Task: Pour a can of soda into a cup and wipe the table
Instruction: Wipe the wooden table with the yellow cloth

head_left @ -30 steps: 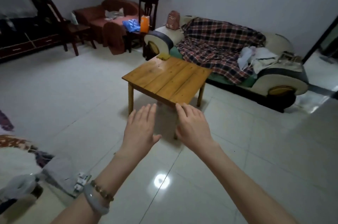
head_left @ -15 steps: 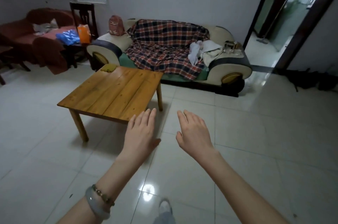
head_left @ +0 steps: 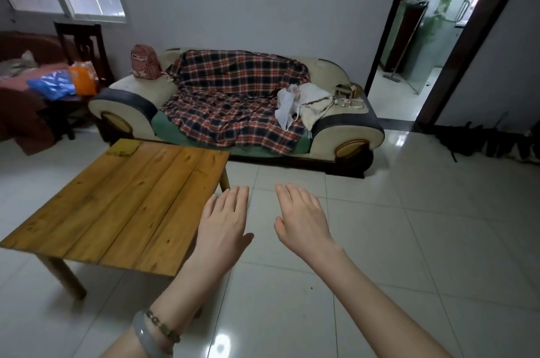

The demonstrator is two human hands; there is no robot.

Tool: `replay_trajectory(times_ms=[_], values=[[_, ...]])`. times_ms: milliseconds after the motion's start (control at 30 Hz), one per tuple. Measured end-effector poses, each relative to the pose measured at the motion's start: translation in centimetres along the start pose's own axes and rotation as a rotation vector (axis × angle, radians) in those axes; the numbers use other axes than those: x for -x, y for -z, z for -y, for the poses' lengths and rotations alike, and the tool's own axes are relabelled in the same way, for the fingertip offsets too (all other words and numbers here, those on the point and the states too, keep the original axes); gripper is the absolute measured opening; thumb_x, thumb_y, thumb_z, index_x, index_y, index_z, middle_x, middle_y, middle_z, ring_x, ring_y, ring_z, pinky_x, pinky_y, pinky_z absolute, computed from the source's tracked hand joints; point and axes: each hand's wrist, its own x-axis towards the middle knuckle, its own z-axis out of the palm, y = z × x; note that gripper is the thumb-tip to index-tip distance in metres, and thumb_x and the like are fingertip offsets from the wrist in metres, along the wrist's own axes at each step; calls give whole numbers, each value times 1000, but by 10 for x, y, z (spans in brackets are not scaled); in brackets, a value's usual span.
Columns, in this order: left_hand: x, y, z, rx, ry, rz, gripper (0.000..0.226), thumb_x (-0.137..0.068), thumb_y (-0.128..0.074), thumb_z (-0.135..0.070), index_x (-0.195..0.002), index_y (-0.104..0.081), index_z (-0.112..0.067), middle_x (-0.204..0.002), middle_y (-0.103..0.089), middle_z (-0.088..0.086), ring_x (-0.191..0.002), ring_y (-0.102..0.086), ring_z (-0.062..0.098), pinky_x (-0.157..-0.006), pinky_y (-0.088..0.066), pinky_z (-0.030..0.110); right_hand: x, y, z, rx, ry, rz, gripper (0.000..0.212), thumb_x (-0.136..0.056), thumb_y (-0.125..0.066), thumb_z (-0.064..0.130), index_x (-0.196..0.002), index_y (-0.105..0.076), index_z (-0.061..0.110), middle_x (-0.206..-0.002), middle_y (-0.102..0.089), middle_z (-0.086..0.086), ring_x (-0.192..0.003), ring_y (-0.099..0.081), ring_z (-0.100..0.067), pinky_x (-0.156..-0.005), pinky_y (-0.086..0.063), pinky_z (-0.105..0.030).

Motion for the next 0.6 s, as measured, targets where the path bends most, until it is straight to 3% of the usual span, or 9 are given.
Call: replay_trajectory(times_ms=[467,600], values=[[-206,-70,26,-8,62,40,99,-43,-91,-41,-127,-53,-2,-122,-62,15,-111,-61,29,-94,-46,45,-193,-54,-94,-42,57,40,59,-88,-51,18,-143,-32,6,-143,-41,-14,-133,-37,-29,-109,-29,-39],[-274,-96,35,-35,146,49,102,-38,-91,-42,-126,-56,-4,-120,-63,13,-109,-62,27,-92,-48,43,-267,-82,-126,-47,115,17,61,-80,-60,14,-137,-41,4,-137,-48,-17,-129,-43,-31,-107,-34,-41]])
